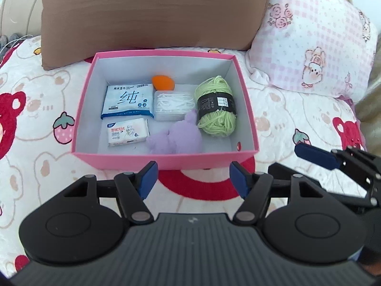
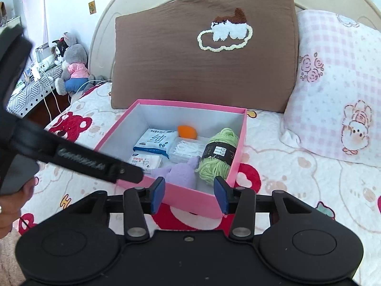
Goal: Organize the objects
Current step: 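Open the left gripper and raise it away from the box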
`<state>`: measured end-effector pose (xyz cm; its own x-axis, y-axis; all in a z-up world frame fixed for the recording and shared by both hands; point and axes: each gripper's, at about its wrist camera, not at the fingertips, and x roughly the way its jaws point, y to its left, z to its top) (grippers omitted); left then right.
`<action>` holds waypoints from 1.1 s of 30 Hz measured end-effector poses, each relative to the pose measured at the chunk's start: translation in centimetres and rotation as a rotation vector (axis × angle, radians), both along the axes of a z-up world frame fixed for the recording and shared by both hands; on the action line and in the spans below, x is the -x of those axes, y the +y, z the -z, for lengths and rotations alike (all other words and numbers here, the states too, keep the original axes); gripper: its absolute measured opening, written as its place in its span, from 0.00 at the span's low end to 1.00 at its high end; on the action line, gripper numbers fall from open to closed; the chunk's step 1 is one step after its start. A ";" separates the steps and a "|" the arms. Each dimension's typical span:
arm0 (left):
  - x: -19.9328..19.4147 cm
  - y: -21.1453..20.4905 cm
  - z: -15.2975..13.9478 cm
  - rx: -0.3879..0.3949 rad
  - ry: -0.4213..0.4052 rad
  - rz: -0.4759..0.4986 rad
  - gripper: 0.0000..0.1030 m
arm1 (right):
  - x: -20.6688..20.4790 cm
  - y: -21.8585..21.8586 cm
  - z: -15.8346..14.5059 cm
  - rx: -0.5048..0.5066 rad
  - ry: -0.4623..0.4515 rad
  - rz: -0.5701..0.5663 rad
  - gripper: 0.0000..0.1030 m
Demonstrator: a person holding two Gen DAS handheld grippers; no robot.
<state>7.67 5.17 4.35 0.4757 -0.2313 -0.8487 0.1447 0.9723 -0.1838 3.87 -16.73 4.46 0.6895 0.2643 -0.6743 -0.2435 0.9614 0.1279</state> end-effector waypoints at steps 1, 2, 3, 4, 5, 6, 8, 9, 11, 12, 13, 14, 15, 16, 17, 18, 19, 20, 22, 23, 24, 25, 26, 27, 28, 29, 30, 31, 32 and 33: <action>0.6 0.1 -0.3 -0.004 -0.009 0.001 0.64 | 0.4 0.0 -0.2 0.000 0.000 0.003 0.50; 1.1 0.2 -0.5 -0.011 -0.020 -0.001 0.64 | 0.6 0.0 -0.3 -0.003 0.000 0.005 0.51; 1.8 0.3 -0.9 -0.020 -0.033 -0.006 0.65 | 0.9 0.0 -0.4 -0.006 0.001 0.009 0.52; 2.2 0.5 -1.1 -0.022 -0.043 -0.011 0.66 | 1.2 -0.1 -0.6 -0.009 0.004 0.014 0.54; 2.8 0.6 -1.3 -0.021 -0.053 -0.016 0.67 | 1.4 -0.1 -0.6 -0.011 0.005 0.018 0.55; 3.4 0.7 -1.5 -0.016 -0.064 -0.018 0.68 | 1.7 -0.2 -0.7 -0.014 0.006 0.023 0.58; 4.3 0.7 -1.6 0.001 -0.066 -0.012 0.68 | 2.4 -0.4 -0.6 -0.018 0.012 0.036 0.60; 4.8 0.8 -1.6 0.014 -0.065 -0.008 0.68 | 2.7 -0.5 -0.6 -0.020 0.016 0.040 0.61; 5.8 1.0 -1.6 0.025 -0.066 -0.018 0.68 | 3.4 -0.7 -0.6 -0.015 0.023 0.050 0.62; 6.2 1.0 -1.6 0.022 -0.069 -0.023 0.69 | 3.7 -0.7 -0.6 -0.008 0.022 0.059 0.63; 6.6 1.1 -1.6 0.018 -0.072 -0.028 0.70 | 4.0 -0.8 -0.7 -0.003 0.021 0.066 0.66; 6.9 1.2 -1.6 0.014 -0.073 -0.035 0.71 | 4.3 -0.8 -0.7 -0.001 0.022 0.070 0.68; 7.2 1.3 -1.7 0.011 -0.075 -0.042 0.73 | 4.5 -0.9 -0.8 0.001 0.022 0.075 0.73; 7.5 1.5 -1.6 0.010 -0.076 -0.046 0.73 | 4.8 -0.9 -0.8 0.001 0.019 0.081 0.78; 7.7 1.6 -1.6 0.012 -0.076 -0.047 0.75 | 5.1 -0.9 -0.9 0.005 0.012 0.090 0.79; 7.9 1.8 -1.6 0.019 -0.074 -0.046 0.76 | 5.4 -0.9 -1.0 0.013 0.005 0.098 0.82; 8.1 2.0 -1.6 0.029 -0.071 -0.048 0.76 | 5.5 -0.9 -1.0 0.022 -0.001 0.110 0.88; 8.2 2.2 -1.5 0.036 -0.067 -0.052 0.77 | 5.7 -0.9 -1.0 0.030 -0.003 0.124 0.91; 8.5 2.5 -1.5 0.031 -0.067 -0.067 0.79 | 5.8 -0.9 -0.9 0.034 -0.002 0.152 0.92; 8.6 2.6 -1.5 0.024 -0.071 -0.073 0.81 | 5.8 -1.0 -0.9 0.028 0.004 0.160 0.93; 8.8 2.7 -1.5 0.017 -0.075 -0.081 0.83 | 5.7 -1.1 -0.9 0.019 0.016 0.166 0.93; 9.0 2.8 -1.6 0.012 -0.078 -0.086 0.85 | 5.7 -1.2 -0.9 0.010 0.029 0.173 0.93; 9.1 2.8 -1.6 0.010 -0.080 -0.088 0.90 | 5.7 -1.3 -0.9 0.004 0.042 0.179 0.93; 9.3 2.9 -1.7 0.009 -0.084 -0.087 0.94 | 5.7 -1.3 -0.9 0.003 0.050 0.183 0.93; 9.4 2.9 -1.8 0.009 -0.087 -0.087 0.95 | 5.8 -1.3 -0.9 0.010 0.055 0.187 0.94; 9.5 3.0 -1.9 0.007 -0.089 -0.087 0.97 | 5.9 -1.3 -0.9 0.020 0.056 0.191 0.94; 9.7 2.9 -1.9 0.001 -0.089 -0.086 0.99 | 5.9 -1.3 -0.9 0.035 0.060 0.197 0.94; 9.7 2.9 -1.9 -0.005 -0.089 -0.084 0.99 | 5.9 -1.2 -0.8 0.055 0.067 0.202 0.94; 9.8 2.8 -2.0 -0.010 -0.088 -0.084 1.00 | 5.9 -1.2 -0.8 0.069 0.075 0.202 0.94; 9.8 2.8 -2.0 -0.015 -0.086 -0.084 1.00 | 5.8 -1.2 -0.7 0.081 0.083 0.199 0.94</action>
